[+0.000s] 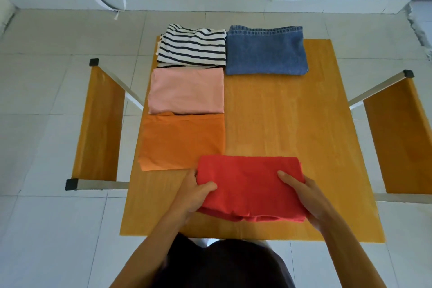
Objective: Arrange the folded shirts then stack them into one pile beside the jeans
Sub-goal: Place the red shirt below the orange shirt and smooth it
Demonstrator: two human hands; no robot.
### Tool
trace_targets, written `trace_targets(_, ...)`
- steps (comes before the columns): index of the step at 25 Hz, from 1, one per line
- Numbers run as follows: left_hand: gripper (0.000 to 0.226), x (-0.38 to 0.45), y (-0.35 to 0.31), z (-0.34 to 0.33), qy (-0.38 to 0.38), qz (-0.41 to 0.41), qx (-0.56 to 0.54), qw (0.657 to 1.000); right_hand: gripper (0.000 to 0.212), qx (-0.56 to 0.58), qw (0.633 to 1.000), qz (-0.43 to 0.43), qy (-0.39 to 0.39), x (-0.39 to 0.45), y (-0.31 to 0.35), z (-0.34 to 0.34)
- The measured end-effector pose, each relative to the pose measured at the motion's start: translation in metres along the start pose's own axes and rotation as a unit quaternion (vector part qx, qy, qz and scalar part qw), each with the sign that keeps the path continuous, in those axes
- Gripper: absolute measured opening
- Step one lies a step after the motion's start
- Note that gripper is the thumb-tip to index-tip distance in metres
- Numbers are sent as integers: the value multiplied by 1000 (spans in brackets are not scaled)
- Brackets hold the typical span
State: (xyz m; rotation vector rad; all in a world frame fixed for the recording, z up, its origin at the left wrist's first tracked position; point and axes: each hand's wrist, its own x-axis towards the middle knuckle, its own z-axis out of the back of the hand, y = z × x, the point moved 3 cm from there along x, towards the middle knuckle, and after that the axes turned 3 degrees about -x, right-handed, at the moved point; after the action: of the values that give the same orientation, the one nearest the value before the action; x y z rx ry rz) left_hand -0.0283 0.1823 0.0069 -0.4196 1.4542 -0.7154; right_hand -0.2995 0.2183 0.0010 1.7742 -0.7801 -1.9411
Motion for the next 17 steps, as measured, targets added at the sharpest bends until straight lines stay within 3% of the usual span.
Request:
trace_targets(3, 40, -13, 16, 56, -30, -6, 4, 1000, 40, -11, 998, 7, 57, -8, 5, -50)
trace_targets(8, 65, -17, 48, 130, -77, 35, 11, 996, 33, -8, 993, -9, 118, -3, 1, -117)
trace_targets(12, 64, -2, 70, 146, -110, 57, 53, 991, 42, -149, 986, -14, 70, 20, -23, -143)
trace_targets(17, 61, 2, 65, 141, -108, 17, 35, 993, 37, -143, 988, 1, 53, 23, -18, -141)
